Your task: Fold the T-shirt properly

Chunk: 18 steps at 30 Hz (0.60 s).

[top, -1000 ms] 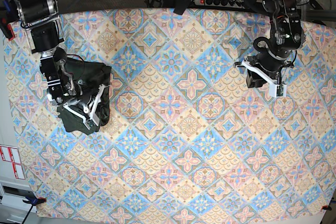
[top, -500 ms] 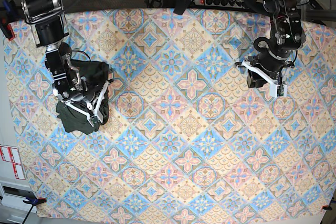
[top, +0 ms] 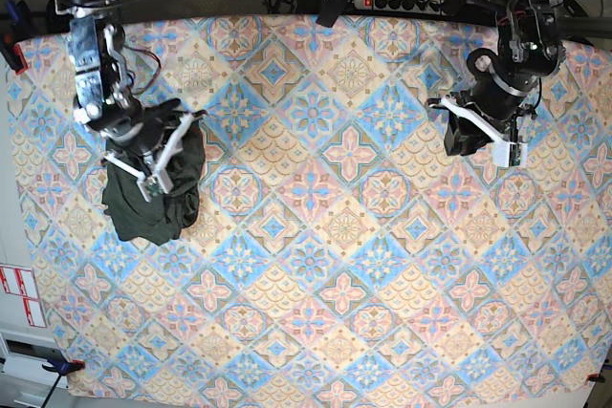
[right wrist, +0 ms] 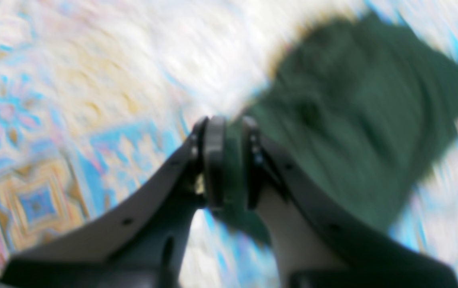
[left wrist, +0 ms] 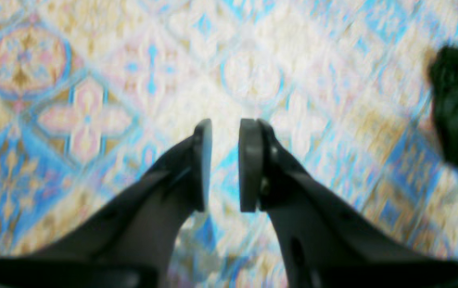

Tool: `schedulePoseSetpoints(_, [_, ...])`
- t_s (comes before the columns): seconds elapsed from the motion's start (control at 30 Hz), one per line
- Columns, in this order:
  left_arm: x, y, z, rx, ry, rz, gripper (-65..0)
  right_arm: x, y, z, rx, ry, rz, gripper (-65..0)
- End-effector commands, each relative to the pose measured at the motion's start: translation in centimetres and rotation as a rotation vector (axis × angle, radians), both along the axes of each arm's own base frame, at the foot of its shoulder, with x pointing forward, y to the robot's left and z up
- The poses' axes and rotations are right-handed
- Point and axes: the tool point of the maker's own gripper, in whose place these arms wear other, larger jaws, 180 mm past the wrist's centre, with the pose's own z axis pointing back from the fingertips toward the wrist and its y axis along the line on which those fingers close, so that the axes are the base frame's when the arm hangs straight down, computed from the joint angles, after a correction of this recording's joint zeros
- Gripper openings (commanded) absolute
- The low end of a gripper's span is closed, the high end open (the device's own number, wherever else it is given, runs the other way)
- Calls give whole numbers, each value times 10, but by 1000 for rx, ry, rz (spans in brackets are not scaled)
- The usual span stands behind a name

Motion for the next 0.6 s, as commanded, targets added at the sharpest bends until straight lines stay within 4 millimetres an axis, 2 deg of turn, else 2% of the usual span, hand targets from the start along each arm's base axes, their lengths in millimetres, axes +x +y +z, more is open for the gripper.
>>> schedulePoseSetpoints(0.0, [0, 1, 9, 0, -29, -12, -541, 3, -10, 18, -1, -62, -19, -573])
schedulePoseSetpoints(0.1, [-15, 2, 6, -21, 7, -38, -542, -25, -38, 20, -33, -47, -90, -573])
schedulePoseSetpoints(0.2, [-33, 2, 3, -26, 49, -62, -542, -52, -57, 18, -63, -13, -133, -573])
schedulePoseSetpoints(0.3, [-51, 16, 0, -19, 86, -28, -542, -77, -63, 10, -51, 41, -159, -573])
schedulePoseSetpoints(0.43, [-77, 37, -4, -18, 141, 37, -546, -105, -69, 4, 31, 99, -219, -604])
schedulePoseSetpoints(0.57, [-110, 39, -16, -19, 231, 44, -589, -140, -69, -5, 80, 180, -255, -611])
